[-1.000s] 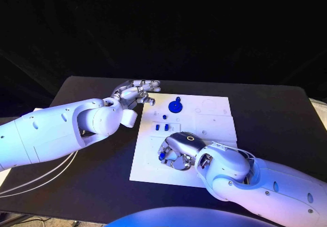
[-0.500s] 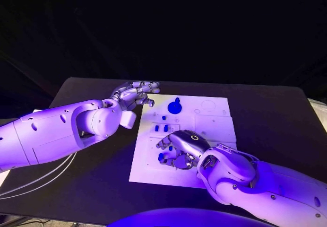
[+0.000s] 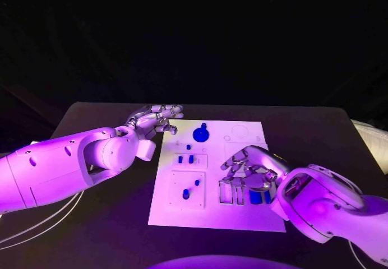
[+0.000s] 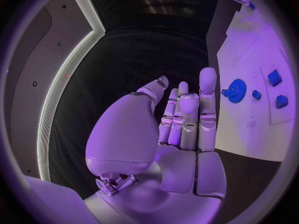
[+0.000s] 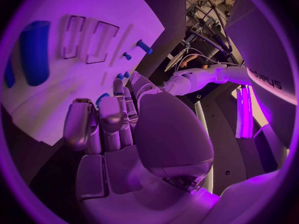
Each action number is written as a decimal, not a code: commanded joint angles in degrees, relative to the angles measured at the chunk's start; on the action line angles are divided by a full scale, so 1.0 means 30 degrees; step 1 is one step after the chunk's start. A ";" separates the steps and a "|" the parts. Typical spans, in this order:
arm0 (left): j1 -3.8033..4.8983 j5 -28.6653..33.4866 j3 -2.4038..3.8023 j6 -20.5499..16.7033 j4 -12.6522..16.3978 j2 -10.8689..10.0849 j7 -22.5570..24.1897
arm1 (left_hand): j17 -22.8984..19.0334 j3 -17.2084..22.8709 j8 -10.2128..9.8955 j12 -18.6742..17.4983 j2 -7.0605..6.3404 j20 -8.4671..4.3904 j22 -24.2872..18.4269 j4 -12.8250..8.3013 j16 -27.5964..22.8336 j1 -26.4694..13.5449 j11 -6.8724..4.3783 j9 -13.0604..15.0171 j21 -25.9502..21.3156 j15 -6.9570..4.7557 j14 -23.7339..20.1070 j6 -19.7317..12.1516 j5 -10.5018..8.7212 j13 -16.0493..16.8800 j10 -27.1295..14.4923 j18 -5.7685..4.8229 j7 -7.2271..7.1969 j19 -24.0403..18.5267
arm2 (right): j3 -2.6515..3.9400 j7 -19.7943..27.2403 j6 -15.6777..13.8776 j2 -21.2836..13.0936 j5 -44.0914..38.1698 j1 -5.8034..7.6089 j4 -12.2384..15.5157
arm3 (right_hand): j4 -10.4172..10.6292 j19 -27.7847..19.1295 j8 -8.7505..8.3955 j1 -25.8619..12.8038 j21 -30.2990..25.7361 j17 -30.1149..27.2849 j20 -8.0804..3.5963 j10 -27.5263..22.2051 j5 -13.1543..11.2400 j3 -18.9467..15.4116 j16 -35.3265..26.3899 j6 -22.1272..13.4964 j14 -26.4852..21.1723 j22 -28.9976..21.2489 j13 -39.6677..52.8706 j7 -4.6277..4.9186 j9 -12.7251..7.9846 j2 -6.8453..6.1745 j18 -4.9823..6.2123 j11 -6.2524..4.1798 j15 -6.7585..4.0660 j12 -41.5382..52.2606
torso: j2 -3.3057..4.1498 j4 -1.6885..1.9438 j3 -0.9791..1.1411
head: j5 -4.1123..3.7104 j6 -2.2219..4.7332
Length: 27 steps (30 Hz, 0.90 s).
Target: Assemble the parts on the task board
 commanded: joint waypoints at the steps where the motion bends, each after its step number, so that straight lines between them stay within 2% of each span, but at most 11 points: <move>1: 0.0006 -0.0130 -0.0024 0.0421 -0.0013 -0.0002 0.0028 | -0.0015 -0.0123 0.0037 0.0123 0.0013 0.0114 -0.0016 -0.0003 0.0007 0.0159 0.0001 -0.0005 -0.0094 0.0096 -0.0084 -0.0154 -0.0017 0.0028 -0.0076 0.0342 -0.0004 0.0024 | 0.0017 -0.0572 -0.0699 -0.0951 0.3291 0.0032 0.0314 | 0.0440 0.0320 0.0057 -0.0647 0.0377 0.0755 -0.0154 0.1451 0.0188 -0.0260 0.0716 0.0135 0.0738 0.0532 0.0539 -0.0261 -0.0020 0.0006 -0.0300 -0.0419 -0.0295 0.0843 | -0.0106 -0.0289 0.0068 | -0.0266 0.0160; 2: 0.0006 -0.0150 -0.0030 0.0424 -0.0020 -0.0001 0.0030 | -0.0015 -0.0123 0.0037 0.0123 0.0013 0.0114 -0.0016 -0.0003 0.0007 0.0159 0.0001 -0.0005 -0.0094 0.0096 -0.0084 -0.0154 -0.0017 0.0028 -0.0076 0.0342 -0.0004 0.0024 | 0.0021 -0.0719 -0.0706 -0.1151 0.3121 0.0034 0.0343 | 0.0527 0.0386 0.0084 -0.0790 0.0461 0.0914 -0.0189 0.1632 0.0260 -0.0336 0.0862 0.0177 0.0767 0.0655 0.0653 -0.0307 -0.0013 -0.0014 -0.0327 -0.0458 -0.0332 0.0996 | -0.0130 -0.0334 0.0086 | -0.0313 0.0189; 4: 0.0000 -0.0211 -0.0056 0.0443 -0.0046 -0.0002 0.0042 | -0.0015 -0.0123 0.0037 0.0123 0.0013 0.0114 -0.0016 -0.0003 0.0007 0.0159 0.0001 -0.0005 -0.0094 0.0096 -0.0084 -0.0154 -0.0017 0.0028 -0.0076 0.0342 -0.0004 0.0024 | 0.0031 -0.1445 -0.0654 -0.1902 0.2064 0.0007 0.0466 | 0.0959 0.0749 0.0305 -0.1524 0.0938 0.1717 -0.0422 0.2582 0.0827 -0.0873 0.1617 0.0476 0.0908 0.1348 0.1588 -0.0584 0.0053 -0.0179 -0.0471 -0.0745 -0.0571 0.2136 | -0.0167 -0.0427 0.0130 | -0.0577 0.0228; 9: -0.0043 -0.0254 -0.0080 0.0469 -0.0078 0.0002 0.0060 | -0.0015 -0.0123 0.0037 0.0123 0.0013 0.0114 -0.0016 -0.0003 0.0007 0.0159 0.0001 -0.0005 -0.0094 0.0096 -0.0084 -0.0154 -0.0017 0.0028 -0.0076 0.0342 -0.0004 0.0024 | 0.0032 -0.2612 -0.0253 -0.2760 0.0596 -0.0133 0.0644 | 0.1350 0.1261 0.0643 -0.2007 0.1697 0.3226 -0.0742 0.2651 0.1679 -0.1775 0.3001 0.0708 0.1044 0.2483 0.4894 -0.0883 0.0188 -0.0200 -0.0710 -0.1050 -0.0847 0.5340 | -0.0228 -0.0620 0.0192 | -0.0824 0.0221; 11: -0.0066 -0.0263 -0.0085 0.0489 -0.0091 0.0008 0.0064 | -0.0015 -0.0123 0.0037 0.0123 0.0013 0.0114 -0.0016 -0.0003 0.0007 0.0159 0.0001 -0.0005 -0.0094 0.0096 -0.0084 -0.0154 -0.0017 0.0028 -0.0076 0.0342 -0.0004 0.0024 | 0.0028 -0.3005 -0.0105 -0.3020 0.0049 -0.0216 0.0709 | 0.1528 0.1325 0.0861 -0.1793 0.1947 0.3917 -0.0679 0.1550 0.2034 -0.2370 0.3649 0.0580 0.0993 0.2846 0.9901 -0.0982 0.0283 -0.0052 -0.0802 -0.1103 -0.0799 0.9620 | -0.0252 -0.0693 0.0203 | -0.0866 0.0227; 13: -0.0095 -0.0268 -0.0088 0.0512 -0.0099 0.0014 0.0065 | -0.0015 -0.0123 0.0037 0.0123 0.0013 0.0114 -0.0016 -0.0003 0.0007 0.0159 0.0001 -0.0005 -0.0094 0.0096 -0.0084 -0.0154 -0.0017 0.0028 -0.0076 0.0342 -0.0004 0.0024 | 0.0025 -0.3319 0.0143 -0.3203 -0.0427 -0.0276 0.0775 | 0.1724 0.1436 0.1015 -0.1799 0.2168 0.4578 -0.0688 0.1543 0.2102 -0.2753 0.4207 0.0439 0.1029 0.3198 1.3934 -0.0761 0.0344 0.0258 -0.0836 -0.0990 -0.0860 1.3078 | -0.0269 -0.0750 0.0227 | -0.0904 0.0227; 16: -0.0146 -0.0273 -0.0090 0.0547 -0.0111 0.0025 0.0060 | -0.0015 -0.0123 0.0037 0.0123 0.0013 0.0114 -0.0016 -0.0003 0.0007 0.0159 0.0001 -0.0005 -0.0094 0.0096 -0.0084 -0.0154 -0.0017 0.0028 -0.0076 0.0342 -0.0004 0.0024 | 0.0018 -0.3700 0.0596 -0.3322 -0.0913 -0.0347 0.0877 | 0.1755 0.1531 0.1157 -0.1854 0.2336 0.5048 -0.0656 0.1965 0.2401 -0.3171 0.4596 0.0323 0.1067 0.3475 1.6710 -0.0818 0.0397 0.0369 -0.0886 -0.0972 -0.0762 1.5463 | -0.0277 -0.0784 0.0260 | -0.0900 0.0217; 17: -0.0161 -0.0274 -0.0091 0.0563 -0.0114 0.0029 0.0059 | -0.0015 -0.0123 0.0037 0.0123 0.0013 0.0114 -0.0016 -0.0003 0.0007 0.0159 0.0001 -0.0005 -0.0094 0.0096 -0.0084 -0.0154 -0.0017 0.0028 -0.0076 0.0342 -0.0004 0.0024 | 0.0015 -0.3823 0.0782 -0.3324 -0.1104 -0.0373 0.0909 | 0.1754 0.1548 0.1190 -0.1858 0.2367 0.5136 -0.0647 0.1987 0.2435 -0.3266 0.4669 0.0301 0.1074 0.3527 1.7084 -0.0821 0.0408 0.0387 -0.0896 -0.0969 -0.0753 1.5753 | -0.0270 -0.0757 0.0244 | -0.0894 0.0214; 18: -0.0176 -0.0274 -0.0091 0.0579 -0.0117 0.0033 0.0057 | -0.0006 -0.0137 0.0044 0.0138 0.0017 0.0117 -0.0026 0.0003 0.0015 0.0157 0.0002 -0.0004 -0.0113 0.0098 -0.0083 -0.0157 -0.0025 0.0030 -0.0082 0.0344 -0.0004 0.0020 | 0.0013 -0.3935 0.0959 -0.3312 -0.1302 -0.0400 0.0932 | 0.1764 0.1550 0.1214 -0.1902 0.2379 0.5184 -0.0637 0.1975 0.2452 -0.3350 0.4708 0.0284 0.1075 0.3545 1.7274 -0.0819 0.0416 0.0400 -0.0900 -0.0966 -0.0753 1.5885 | -0.0274 -0.0754 0.0249 | -0.0889 0.0209; 24: -0.0231 -0.0276 -0.0092 0.0635 -0.0118 0.0032 0.0046 | 0.0002 -0.0148 0.0050 0.0150 0.0021 0.0119 -0.0034 0.0008 0.0023 0.0156 0.0002 -0.0002 -0.0129 0.0100 -0.0082 -0.0159 -0.0032 0.0032 -0.0088 0.0346 -0.0004 0.0017 | -0.0006 -0.4362 0.1714 -0.3038 -0.2338 -0.0556 0.0758 | 0.1828 0.1559 0.1364 -0.2312 0.2425 0.5283 -0.0621 0.1868 0.2584 -0.3771 0.4798 0.0293 0.1066 0.3618 1.7805 -0.0853 0.0469 0.0552 -0.0910 -0.0966 -0.0745 1.6160 | -0.0250 -0.0675 0.0180 | -0.0869 0.0137; 27: -0.0240 -0.0277 -0.0093 0.0639 -0.0112 0.0022 0.0041 | 0.0002 -0.0148 0.0050 0.0150 0.0021 0.0119 -0.0034 0.0008 0.0023 0.0156 0.0002 -0.0002 -0.0129 0.0100 -0.0082 -0.0159 -0.0032 0.0032 -0.0088 0.0346 -0.0004 0.0017 | -0.0022 -0.4449 0.1891 -0.2825 -0.2710 -0.0641 0.0605 | 0.1821 0.1550 0.1456 -0.2537 0.2436 0.5315 -0.0627 0.1797 0.3273 -0.4062 0.4830 0.0293 0.1058 0.3634 1.8036 -0.0870 0.0499 0.0644 -0.0910 -0.0982 -0.0752 1.6220 | -0.0238 -0.0701 0.0174 | -0.0808 0.0090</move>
